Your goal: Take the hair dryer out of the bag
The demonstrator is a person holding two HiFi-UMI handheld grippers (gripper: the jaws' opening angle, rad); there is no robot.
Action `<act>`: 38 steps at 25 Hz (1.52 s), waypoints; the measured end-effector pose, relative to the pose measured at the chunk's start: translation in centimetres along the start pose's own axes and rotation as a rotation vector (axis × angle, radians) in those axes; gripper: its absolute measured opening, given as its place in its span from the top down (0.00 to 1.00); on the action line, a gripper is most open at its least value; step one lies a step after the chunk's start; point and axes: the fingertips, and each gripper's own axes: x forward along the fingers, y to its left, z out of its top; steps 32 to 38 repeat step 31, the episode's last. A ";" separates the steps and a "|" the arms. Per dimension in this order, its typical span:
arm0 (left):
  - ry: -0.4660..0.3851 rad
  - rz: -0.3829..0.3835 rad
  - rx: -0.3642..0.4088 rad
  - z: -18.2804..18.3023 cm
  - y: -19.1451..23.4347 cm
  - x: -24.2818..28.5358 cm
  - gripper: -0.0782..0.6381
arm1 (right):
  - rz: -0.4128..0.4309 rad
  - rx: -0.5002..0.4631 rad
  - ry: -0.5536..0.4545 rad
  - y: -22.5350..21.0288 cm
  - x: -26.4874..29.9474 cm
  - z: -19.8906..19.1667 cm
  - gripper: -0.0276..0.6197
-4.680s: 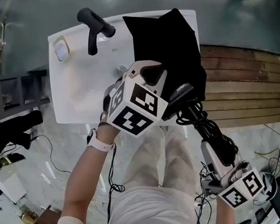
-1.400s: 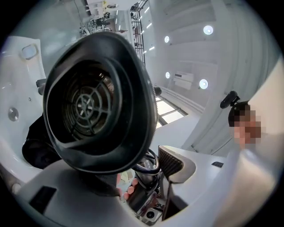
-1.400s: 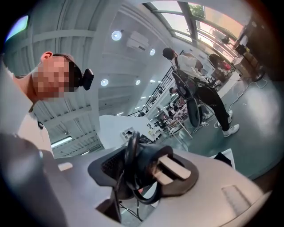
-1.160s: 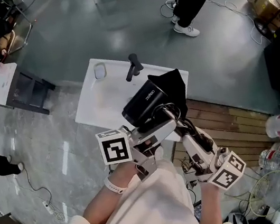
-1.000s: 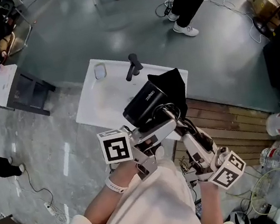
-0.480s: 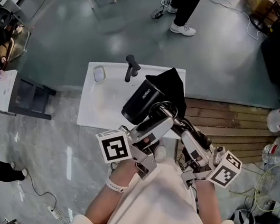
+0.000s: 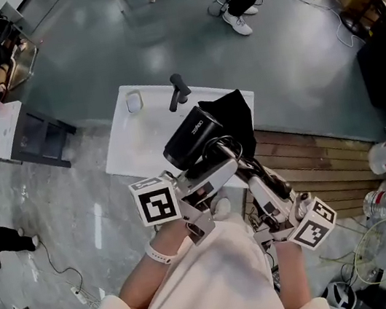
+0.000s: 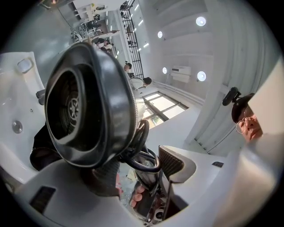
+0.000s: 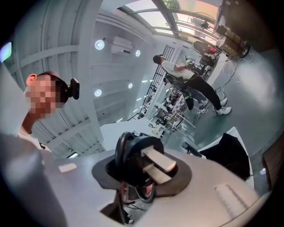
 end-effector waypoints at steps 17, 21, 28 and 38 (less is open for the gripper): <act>0.045 -0.011 0.019 -0.2 -0.5 -0.2 0.50 | 0.008 -0.014 -0.012 0.5 -0.4 -0.3 0.73; 0.051 -0.014 0.019 -0.7 -0.4 -0.3 0.50 | 0.002 -0.012 -0.009 0.5 -0.9 -0.6 0.73; 0.069 -0.009 0.017 -1.2 -0.2 -0.2 0.50 | -0.013 0.002 -0.017 0.3 -1.3 -0.9 0.73; 0.075 -0.005 0.012 -1.8 -0.3 -0.5 0.50 | -0.019 0.008 -0.017 0.4 -1.8 -1.5 0.73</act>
